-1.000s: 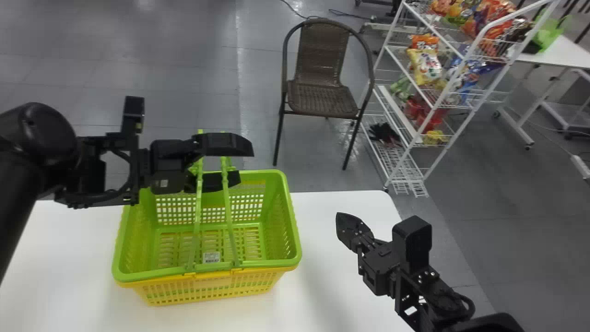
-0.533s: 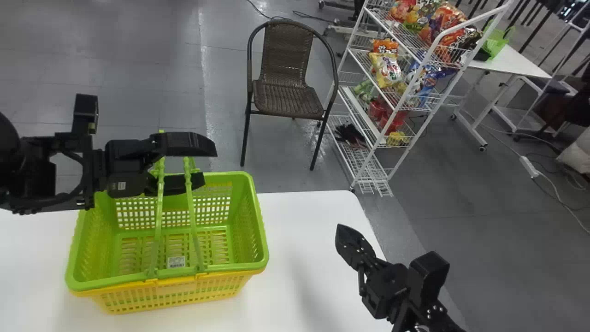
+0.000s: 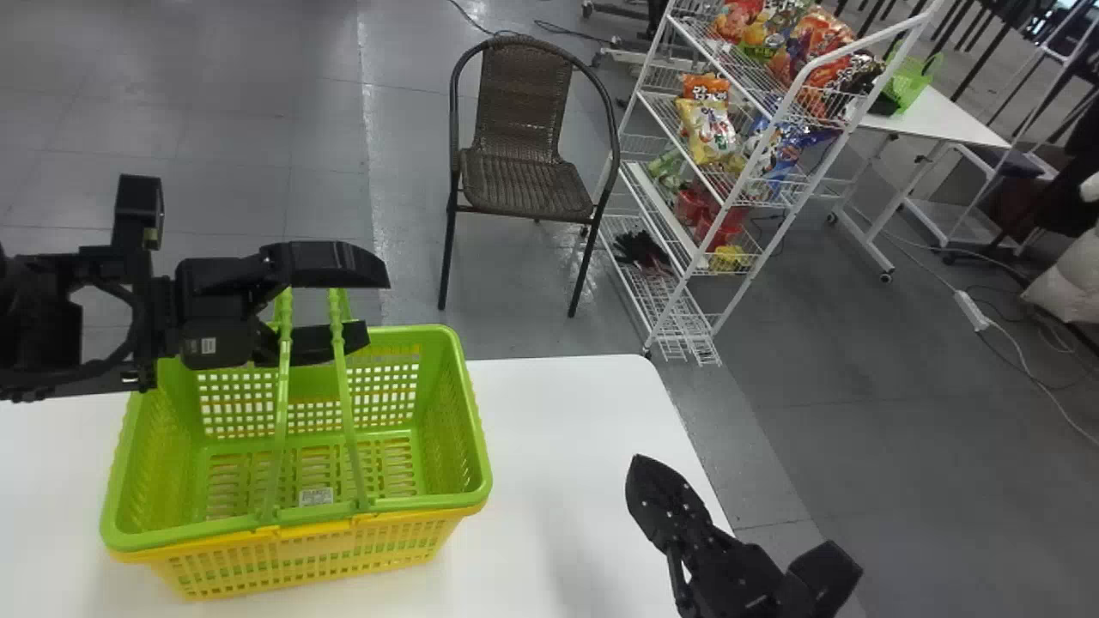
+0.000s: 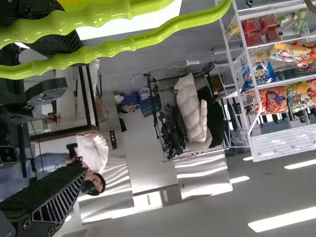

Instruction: Grasp handle with right gripper to insert into left gripper then lift and swing left to center

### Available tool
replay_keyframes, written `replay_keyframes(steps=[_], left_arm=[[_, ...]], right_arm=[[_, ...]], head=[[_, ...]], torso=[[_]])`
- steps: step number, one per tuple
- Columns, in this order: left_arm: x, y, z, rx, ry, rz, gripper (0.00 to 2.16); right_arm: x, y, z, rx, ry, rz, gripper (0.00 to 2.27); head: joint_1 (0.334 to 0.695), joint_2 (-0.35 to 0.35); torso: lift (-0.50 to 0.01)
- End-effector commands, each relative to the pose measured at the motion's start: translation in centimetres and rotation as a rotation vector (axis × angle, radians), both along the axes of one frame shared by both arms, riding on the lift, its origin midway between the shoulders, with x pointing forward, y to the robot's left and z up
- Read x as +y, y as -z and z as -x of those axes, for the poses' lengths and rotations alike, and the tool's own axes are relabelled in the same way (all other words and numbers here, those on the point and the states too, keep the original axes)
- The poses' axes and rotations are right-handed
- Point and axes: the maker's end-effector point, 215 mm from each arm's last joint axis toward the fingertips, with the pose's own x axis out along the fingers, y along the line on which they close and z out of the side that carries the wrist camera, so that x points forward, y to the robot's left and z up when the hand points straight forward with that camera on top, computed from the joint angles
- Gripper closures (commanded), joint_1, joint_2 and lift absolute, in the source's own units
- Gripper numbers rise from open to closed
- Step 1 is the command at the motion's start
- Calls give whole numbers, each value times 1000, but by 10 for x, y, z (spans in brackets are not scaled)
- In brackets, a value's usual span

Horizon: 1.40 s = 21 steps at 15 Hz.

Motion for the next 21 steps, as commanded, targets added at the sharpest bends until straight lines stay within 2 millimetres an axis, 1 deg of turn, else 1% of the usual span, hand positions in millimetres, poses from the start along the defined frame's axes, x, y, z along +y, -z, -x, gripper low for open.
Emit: replay_keyframes(steps=[1, 8, 12, 16, 21], left_arm=[[-3, -2, 1, -2, 3, 8, 39], [-4, -14, 1, -5, 18, 19, 43], [-4, -19, 1, -8, 22, 28, 46], [-4, -30, 1, -26, 29, 32, 46], [-5, -35, 3, -23, 37, 40, 46]], right_arm=[[-2, -3, 5, -20, 5, -5, -1], [-1, 3, 11, -7, 10, -12, 16], [-2, 4, 11, -4, 13, -13, 16], [-2, 6, 12, -1, 14, -13, 16], [-3, 8, 12, 3, 14, -12, 16]], head=[[695, -350], [695, -350], [695, -350], [695, -350], [695, -350]], torso=[[0], [0], [0], [0], [0]])
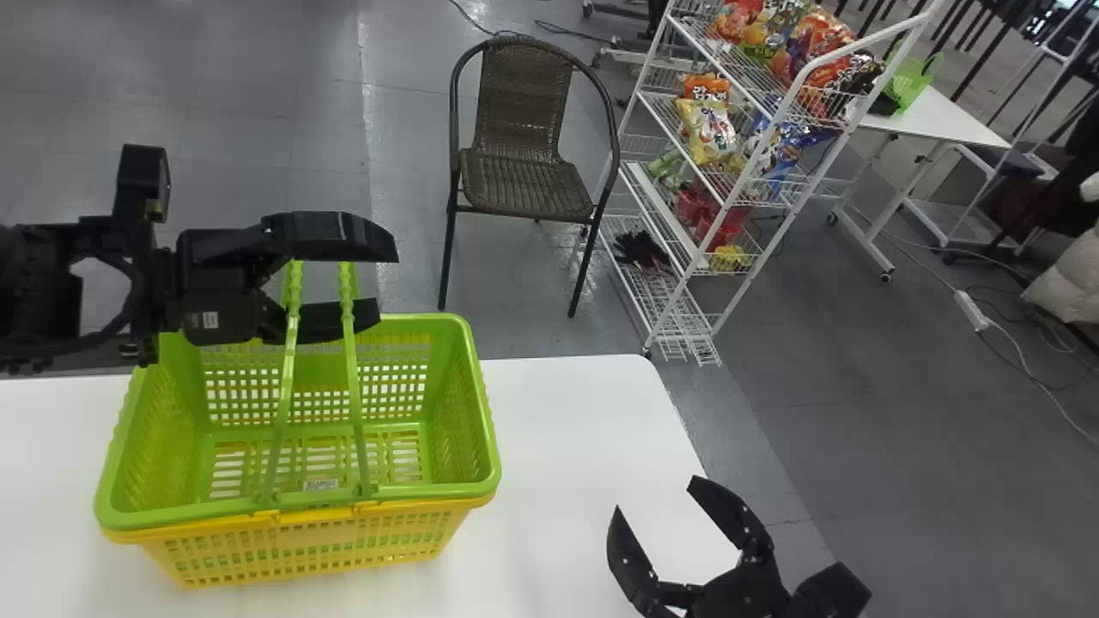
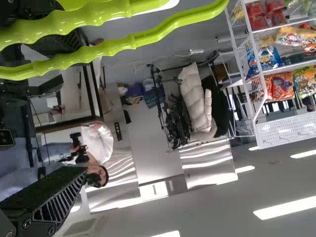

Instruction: Grasp handle with right gripper to insert into left gripper then lift and swing left to center

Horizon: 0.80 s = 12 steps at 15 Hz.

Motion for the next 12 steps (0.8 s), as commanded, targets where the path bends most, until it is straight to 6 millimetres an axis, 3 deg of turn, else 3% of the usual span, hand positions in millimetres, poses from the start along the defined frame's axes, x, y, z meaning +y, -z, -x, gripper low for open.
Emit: replay_keyframes(steps=[1, 12], left_arm=[[-1, -4, 1, -3, 3, 4, 46], [-1, -12, 3, -3, 22, -1, 46]], right_arm=[[-1, 2, 1, 3, 0, 0, 16], [0, 6, 0, 11, 0, -2, 66]], head=[[695, -350], [695, -350]], torso=[[0], [0]])
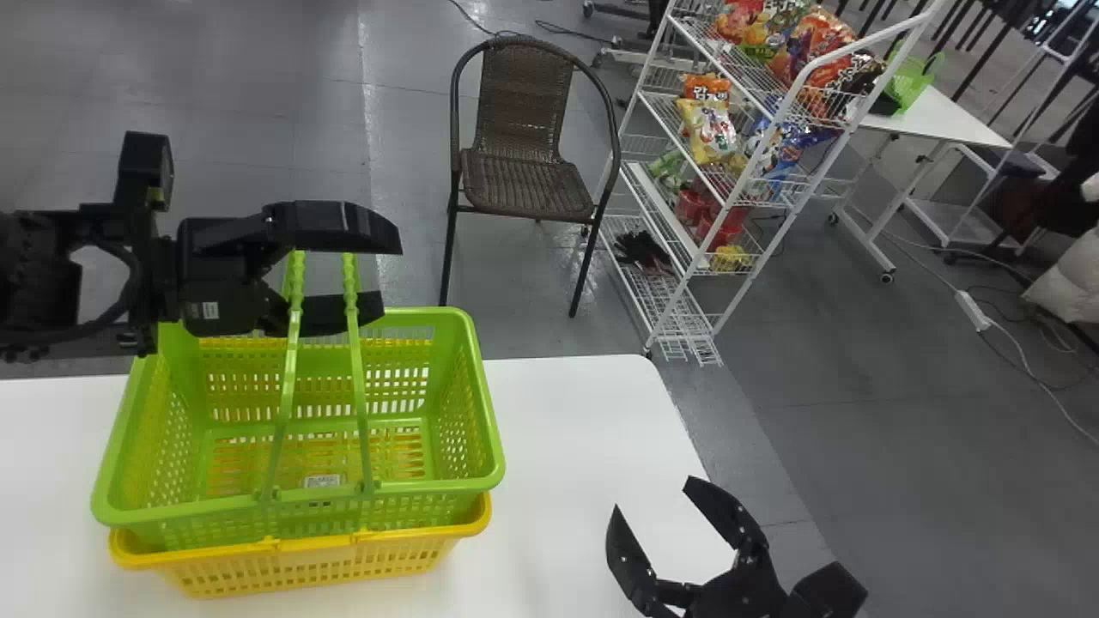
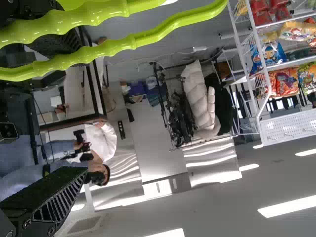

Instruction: Grasp handle with right gripper to insert into left gripper then lift and swing left to center

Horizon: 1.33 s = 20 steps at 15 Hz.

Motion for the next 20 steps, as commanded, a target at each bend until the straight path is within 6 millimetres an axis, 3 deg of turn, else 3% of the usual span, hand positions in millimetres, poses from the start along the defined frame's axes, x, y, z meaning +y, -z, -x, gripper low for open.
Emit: replay_keyframes(steps=[1, 12, 20], left_arm=[[0, -2, 0, -1, 2, -1, 46], [2, -48, 0, -3, 47, 45, 53], [11, -96, -22, -60, 29, 79, 53]], right_arm=[[0, 1, 0, 1, 1, -1, 63], [1, 4, 0, 10, -1, -5, 56], [2, 6, 1, 14, -2, -5, 53]], head=[[695, -350], [695, -350], [695, -350]], torso=[[0], [0], [0]])
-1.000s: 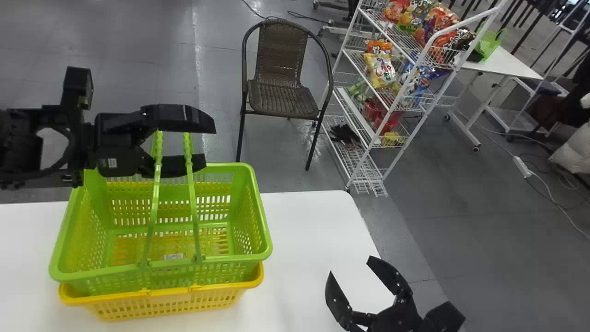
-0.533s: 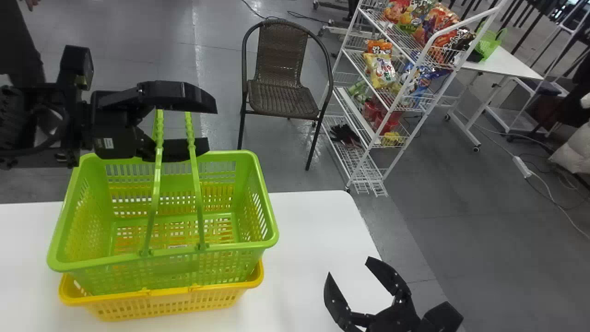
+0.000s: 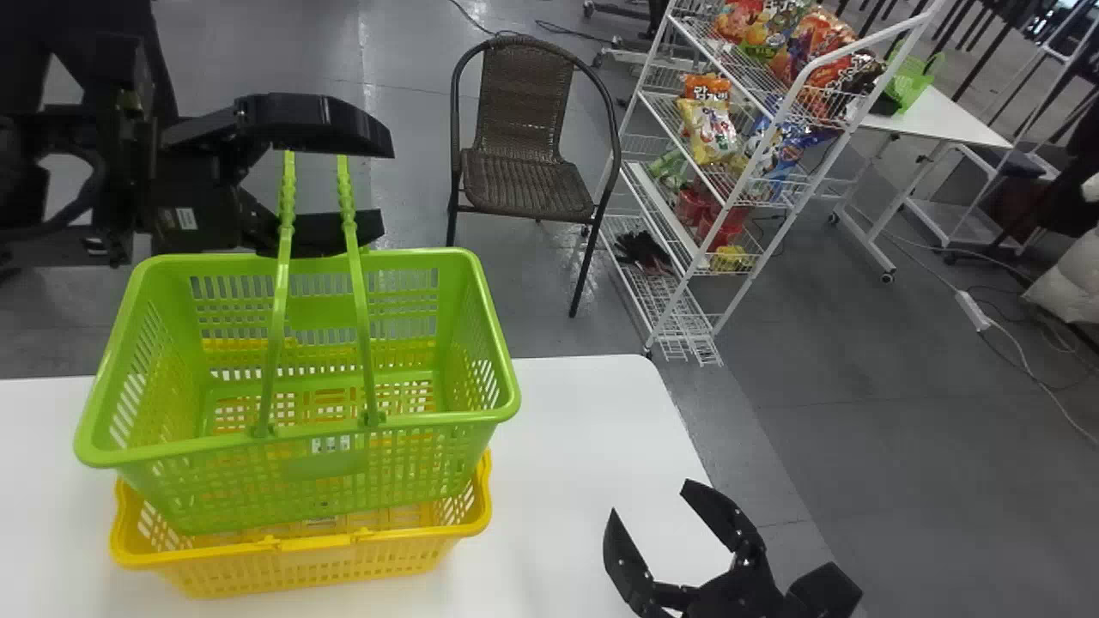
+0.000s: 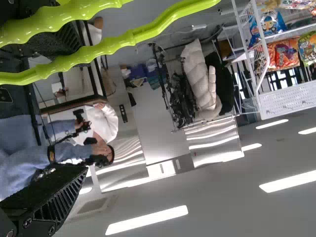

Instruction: Grasp handle with right gripper to insert into left gripper then lift and swing left to center

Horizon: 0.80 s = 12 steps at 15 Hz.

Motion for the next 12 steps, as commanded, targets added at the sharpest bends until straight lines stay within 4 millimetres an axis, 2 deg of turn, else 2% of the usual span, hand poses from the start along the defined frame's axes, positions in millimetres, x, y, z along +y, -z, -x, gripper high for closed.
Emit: replay_keyframes(steps=[1, 12], left_arm=[[3, -20, -7, -14, 0, 19, 53], [25, -81, -29, -56, -22, 77, 43]], right_arm=[[1, 1, 0, 2, -2, -1, 53], [3, 2, 2, 4, -4, -4, 53]], head=[[695, -350], [695, -333]], torso=[[0], [0]])
